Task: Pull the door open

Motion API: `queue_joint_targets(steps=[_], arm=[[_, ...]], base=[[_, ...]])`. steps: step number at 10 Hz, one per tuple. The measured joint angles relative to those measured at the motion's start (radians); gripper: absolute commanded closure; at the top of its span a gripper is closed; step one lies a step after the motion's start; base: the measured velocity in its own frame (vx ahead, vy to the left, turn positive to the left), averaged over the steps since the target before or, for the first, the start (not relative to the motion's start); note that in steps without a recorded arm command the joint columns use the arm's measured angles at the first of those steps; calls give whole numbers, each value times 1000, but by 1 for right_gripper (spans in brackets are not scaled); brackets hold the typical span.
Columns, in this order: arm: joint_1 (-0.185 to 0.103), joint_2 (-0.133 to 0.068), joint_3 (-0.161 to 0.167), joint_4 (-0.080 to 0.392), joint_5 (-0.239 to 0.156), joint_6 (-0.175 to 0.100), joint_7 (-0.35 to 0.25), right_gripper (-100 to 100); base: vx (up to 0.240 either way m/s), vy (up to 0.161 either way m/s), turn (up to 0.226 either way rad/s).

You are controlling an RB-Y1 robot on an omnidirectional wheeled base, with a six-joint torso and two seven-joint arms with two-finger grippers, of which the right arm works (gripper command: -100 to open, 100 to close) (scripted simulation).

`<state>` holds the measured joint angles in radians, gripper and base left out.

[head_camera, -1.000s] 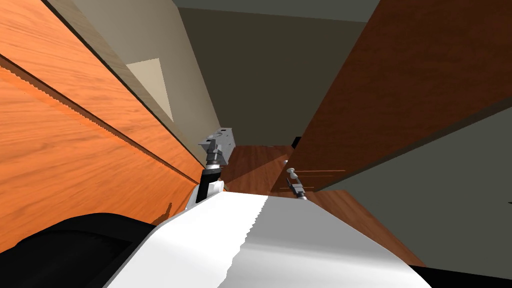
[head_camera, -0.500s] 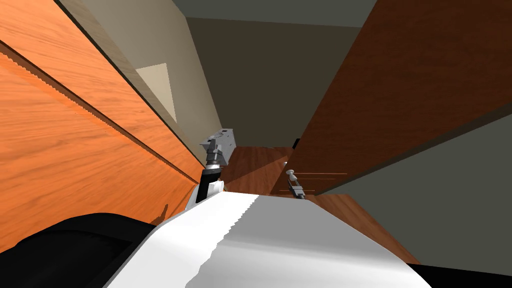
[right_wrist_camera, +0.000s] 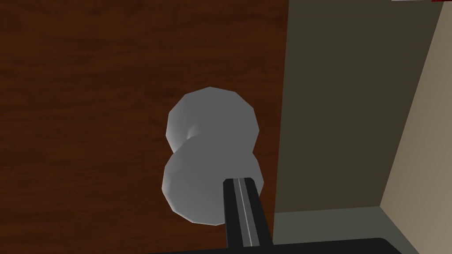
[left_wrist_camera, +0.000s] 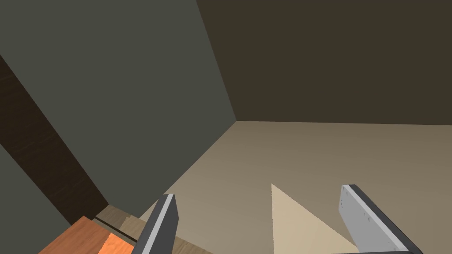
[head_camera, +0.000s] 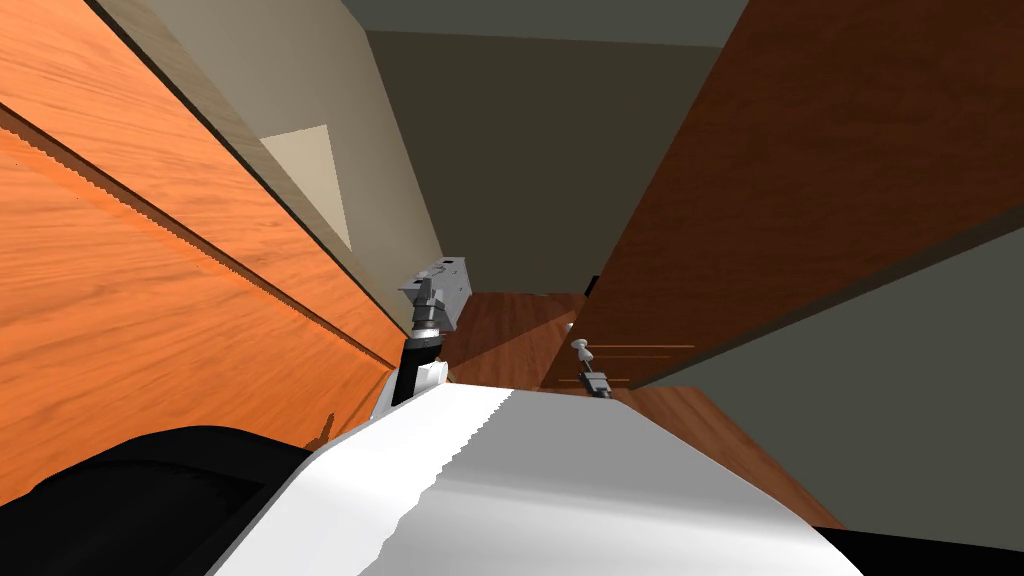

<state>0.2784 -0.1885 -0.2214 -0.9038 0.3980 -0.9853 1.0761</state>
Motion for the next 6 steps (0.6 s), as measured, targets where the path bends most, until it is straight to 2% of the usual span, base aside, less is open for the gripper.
queue_joint_targets(steps=[3, 5, 6], arm=[[18, -17, -5, -17, -5, -12, -14, -100], [19, -32, -12, -7, -10, -31, -19, -100], [23, -38, -14, -10, -12, -35, -24, -100]], base=[[-211, 38, 8], [-221, -53, -14], [-84, -46, 1]])
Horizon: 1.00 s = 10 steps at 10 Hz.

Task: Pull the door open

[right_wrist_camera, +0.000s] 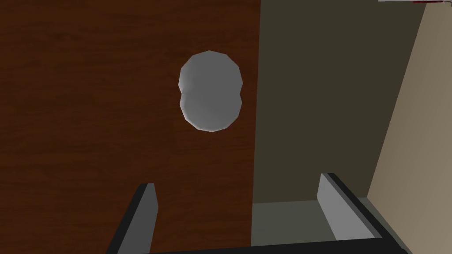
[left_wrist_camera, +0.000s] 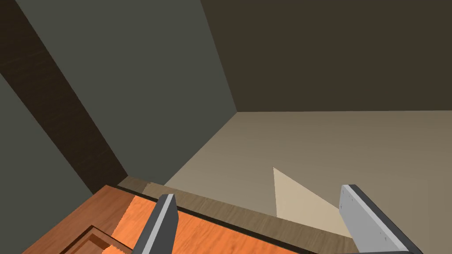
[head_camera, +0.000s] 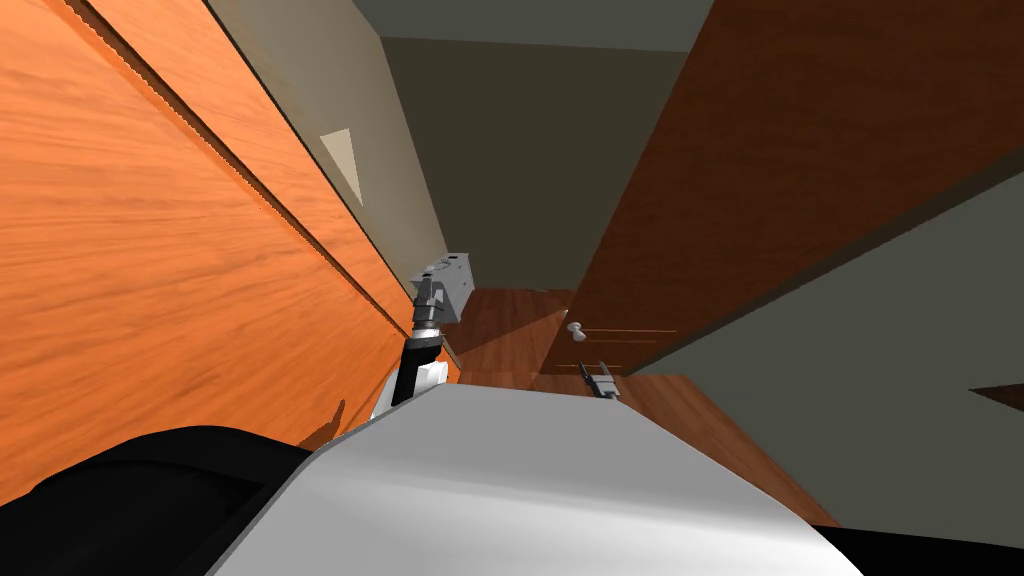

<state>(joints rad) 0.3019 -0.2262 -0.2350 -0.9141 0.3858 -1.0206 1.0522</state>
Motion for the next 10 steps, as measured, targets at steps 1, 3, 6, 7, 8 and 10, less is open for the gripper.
queue_joint_targets(steps=[1, 3, 6, 7, 8, 10], arm=[[1, -1, 0, 0, 0, -1, -1, -100], [-5, -3, -16, 15, -10, -5, 2, -100], [-27, -11, -49, 67, -31, -24, 13, -100], [-31, -16, -62, 81, -40, -32, 15, -100], [-34, -17, -71, 88, -46, -34, 17, -100], [-36, -20, -74, 88, -47, -33, 17, 100]], base=[[100, 30, 142], [181, 25, 131], [225, 15, 163], [190, -3, 105], [82, -2, 20], [-17, -8, -12]])
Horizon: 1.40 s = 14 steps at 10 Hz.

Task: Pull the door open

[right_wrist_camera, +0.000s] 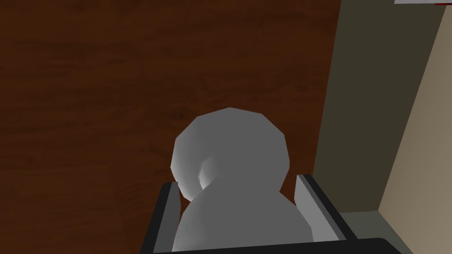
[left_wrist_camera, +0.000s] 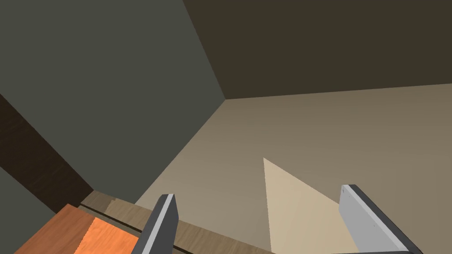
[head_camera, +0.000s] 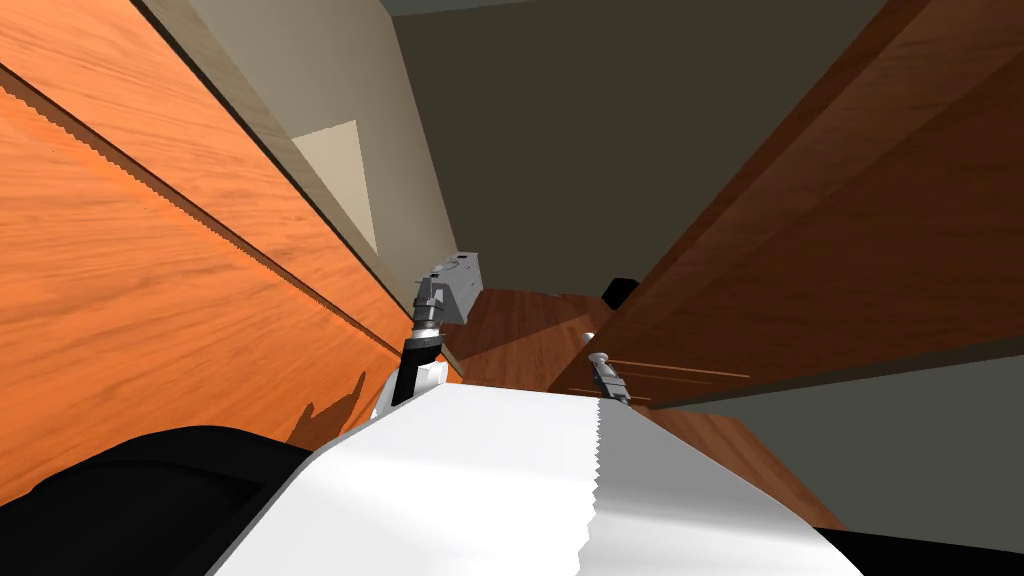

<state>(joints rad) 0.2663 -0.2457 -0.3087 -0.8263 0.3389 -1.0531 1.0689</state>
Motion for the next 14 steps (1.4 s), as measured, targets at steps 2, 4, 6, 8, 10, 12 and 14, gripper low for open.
queue_joint_targets(steps=[2, 4, 6, 8, 10, 12, 14], arm=[[0, 0, 1, 0, 1, 1, 0, 100], [2, 1, 2, 1, 1, 1, 0, 100], [2, -1, 7, 1, -10, 4, -13, 100], [-4, -4, 23, -3, -41, 8, -58, 100], [-11, -6, 37, 4, -66, 7, -94, 100], [-14, -8, 52, 1, -95, 9, -135, 100], [-24, -12, 69, 5, -131, 10, -183, 100]], base=[[-21, -2, 5], [-5, 1, -4], [-58, -20, 62], [-71, -27, 67], [-58, -23, 50], [-68, -16, 65], [-82, -27, 79]])
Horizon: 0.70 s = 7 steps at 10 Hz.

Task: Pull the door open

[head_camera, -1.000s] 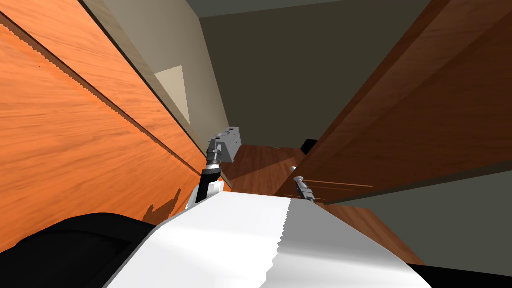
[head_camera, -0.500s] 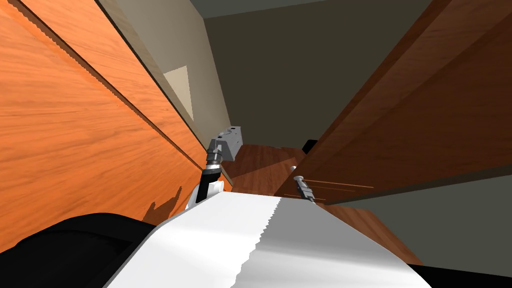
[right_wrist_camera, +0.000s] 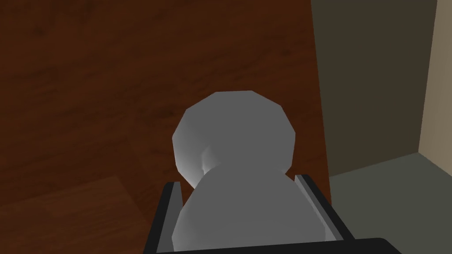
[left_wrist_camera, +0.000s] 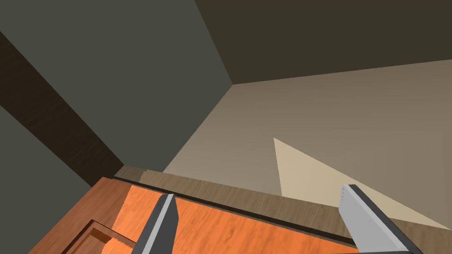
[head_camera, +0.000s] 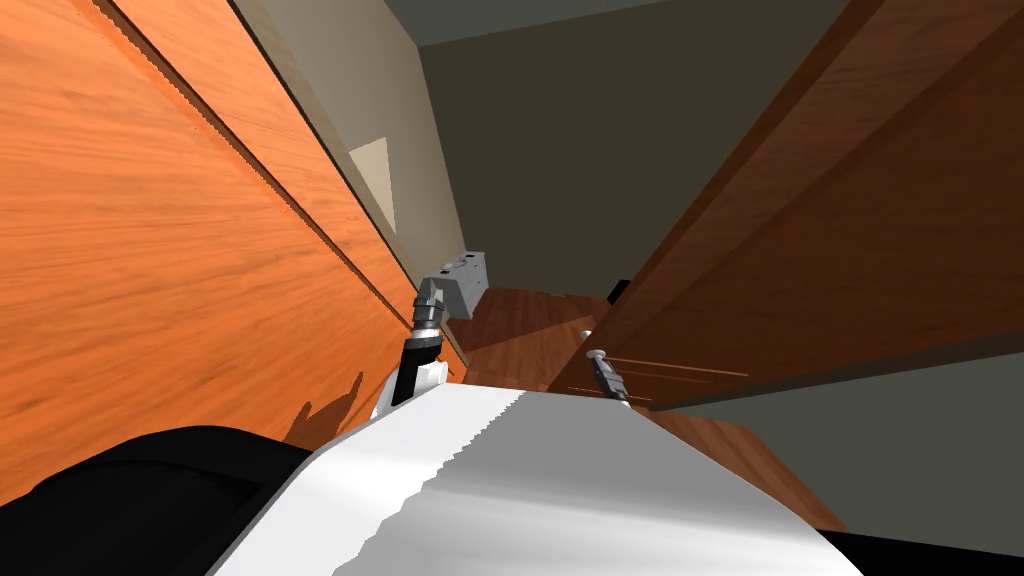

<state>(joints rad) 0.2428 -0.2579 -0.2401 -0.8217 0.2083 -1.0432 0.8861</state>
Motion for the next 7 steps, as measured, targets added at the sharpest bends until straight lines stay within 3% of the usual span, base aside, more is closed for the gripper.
queue_joint_targets(steps=[7], arm=[[-20, -13, 65, -1, -127, 6, -176, 100]], base=[[-78, -27, 72]])
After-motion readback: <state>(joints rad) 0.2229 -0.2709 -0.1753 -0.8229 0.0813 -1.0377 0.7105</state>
